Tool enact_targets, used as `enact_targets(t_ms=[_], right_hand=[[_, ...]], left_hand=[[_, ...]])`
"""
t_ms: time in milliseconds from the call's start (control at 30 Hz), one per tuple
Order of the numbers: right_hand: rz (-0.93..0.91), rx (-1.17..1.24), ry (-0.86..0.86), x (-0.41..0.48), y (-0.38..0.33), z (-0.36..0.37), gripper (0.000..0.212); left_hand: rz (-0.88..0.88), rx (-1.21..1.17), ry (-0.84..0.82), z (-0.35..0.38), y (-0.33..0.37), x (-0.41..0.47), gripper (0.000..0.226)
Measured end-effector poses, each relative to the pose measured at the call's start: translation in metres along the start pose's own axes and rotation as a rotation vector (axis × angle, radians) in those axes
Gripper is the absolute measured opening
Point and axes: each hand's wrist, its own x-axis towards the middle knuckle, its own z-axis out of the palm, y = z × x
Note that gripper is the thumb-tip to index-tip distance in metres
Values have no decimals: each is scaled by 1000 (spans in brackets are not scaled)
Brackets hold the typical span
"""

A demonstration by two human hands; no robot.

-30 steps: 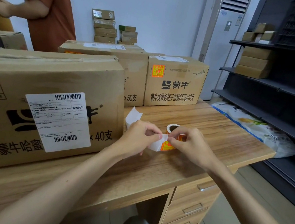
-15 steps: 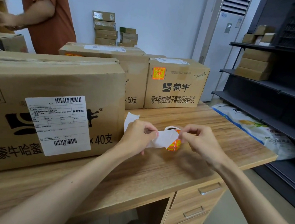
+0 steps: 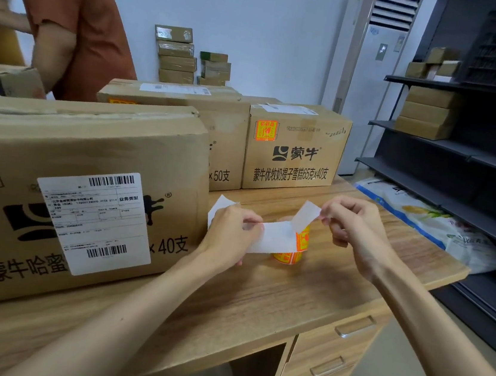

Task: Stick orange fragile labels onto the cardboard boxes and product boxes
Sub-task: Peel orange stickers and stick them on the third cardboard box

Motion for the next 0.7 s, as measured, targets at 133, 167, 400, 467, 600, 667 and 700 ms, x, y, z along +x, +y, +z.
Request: enact_targets(t_ms=[133,167,400,467,600,667,700], right_hand=[[-278,-369,19,-4,2,14,12],[-370,-511,30,-6,3,17,15],[-911,-1137,74,-14,9,38,11],[-988,-1154,74,-16,8,42,9],[-1088,-1169,104,-22,8,49,9],[-1088,-1144,90,-23,9,52,12],[-1061,-1119,87,-23,10,53,14]], left_hand=[[133,-18,128,0,9,-4,19],[136,-56,150,-1,12,-5,15],[-141,-434,127,-11,35,-11,32],[-174,-425,156,-13,36,-12,35],[-209,-334,186,-15,32,-14,29],[-227,-342,192,-18,29,-15,25],[-231,-361,185,-20,28,-17,22]])
